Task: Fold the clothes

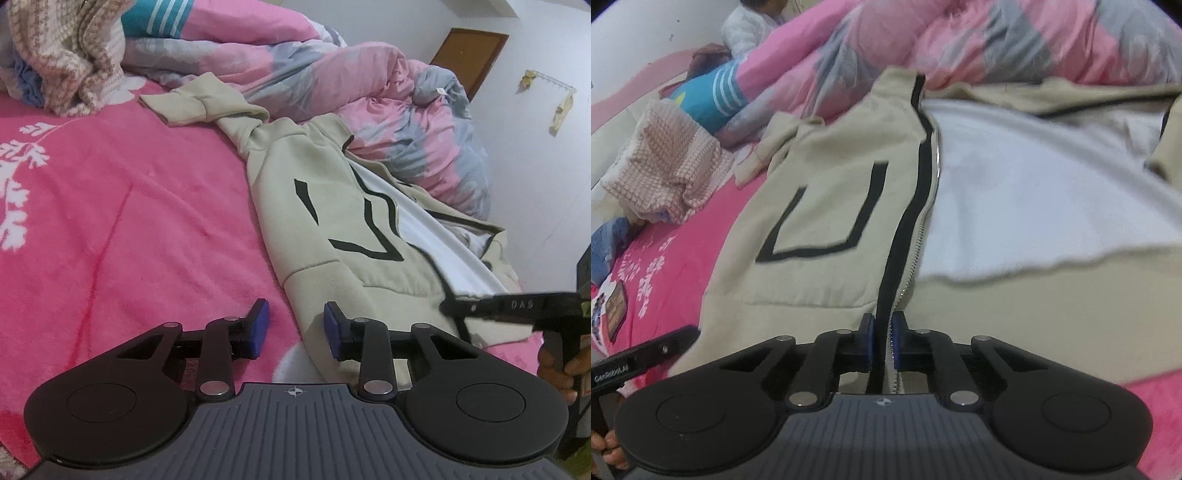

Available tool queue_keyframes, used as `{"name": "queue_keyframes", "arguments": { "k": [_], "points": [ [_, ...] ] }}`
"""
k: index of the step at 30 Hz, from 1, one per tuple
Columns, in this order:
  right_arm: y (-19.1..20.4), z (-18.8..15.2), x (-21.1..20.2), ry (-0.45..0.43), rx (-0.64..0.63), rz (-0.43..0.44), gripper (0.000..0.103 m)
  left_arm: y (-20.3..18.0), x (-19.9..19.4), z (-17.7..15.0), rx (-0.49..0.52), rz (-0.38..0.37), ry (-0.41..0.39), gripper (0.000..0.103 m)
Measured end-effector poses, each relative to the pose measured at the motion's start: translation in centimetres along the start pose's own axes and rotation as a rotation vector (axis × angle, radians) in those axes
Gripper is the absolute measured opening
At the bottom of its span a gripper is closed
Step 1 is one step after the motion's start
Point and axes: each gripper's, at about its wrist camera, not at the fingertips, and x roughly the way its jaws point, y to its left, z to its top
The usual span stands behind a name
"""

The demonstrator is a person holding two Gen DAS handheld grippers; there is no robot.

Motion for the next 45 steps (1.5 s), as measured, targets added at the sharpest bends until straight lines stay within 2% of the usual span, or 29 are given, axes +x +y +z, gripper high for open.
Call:
{"name": "queue_keyframes", "arguments": {
  "k": [5,8,12,17,20,23,30,33,35,37,39,41,43,45],
  "points": [
    [-0.4,1.2,-0.4,-0.061,-0.043,-0.069,0.009,0.0,-0.1,-0.1,0.001,0.005,0.008,0.033],
    [-0.8,0.9,0.8,-0.039,-0.075,-0.126,0.009,-0.2,-0.1,-0.1,0.016,0.013,0.01,0.033],
    [-0.6,0.5,0.9,-0.048,-0.098,-0.134,0.009,-0.3,-0.2,0.0,0.02,0.011,0.013,0.034],
    [1.0,-0.1,0.1,-0.1,-0.206,-0.174,0.011,-0.9,0.2,0.0,0.048,0.016,0.011,0.037],
    [1.9,-0.5,-0.5,-0.131,-0.27,-0.198,0.019,-2.0,0.5,-0.6,0.111,0.045,0.006,0.04],
    [2.9,-0.9,-1.0,-0.162,-0.335,-0.221,0.04,-2.8,0.7,-1.3,0.159,0.056,-0.001,0.041],
    [5.2,-1.9,-2.1,-0.228,-0.494,-0.271,0.042,-3.7,0.7,-2.4,0.219,0.049,-0.029,0.041],
    [6.3,-4.6,-0.8,-0.185,-0.633,-0.249,0.043,-3.4,0.7,-2.5,0.209,0.035,-0.037,0.041],
    [5.5,-6.4,1.0,-0.123,-0.694,-0.3,0.045,-3.1,0.7,-2.5,0.202,0.024,-0.04,0.041],
    [4.6,-7.1,0.5,-0.183,-0.675,-0.317,0.055,-2.9,0.7,-2.5,0.196,0.013,-0.043,0.041],
    [4.6,-6.5,-0.4,-0.176,-0.632,-0.36,0.054,-2.7,0.7,-2.5,0.192,0.008,-0.046,0.041],
    [4.9,-6.4,-1.7,-0.218,-0.61,-0.394,0.054,-2.6,0.7,-2.5,0.178,0.002,-0.048,0.041],
    [5.6,-7.0,-2.8,-0.259,-0.625,-0.335,0.054,-2.3,0.6,-2.3,0.153,-0.013,-0.046,0.041],
    [6.3,-7.6,-3.9,-0.299,-0.639,-0.275,0.054,-1.4,0.4,-1.8,0.085,-0.047,-0.038,0.04]
  ]
}}
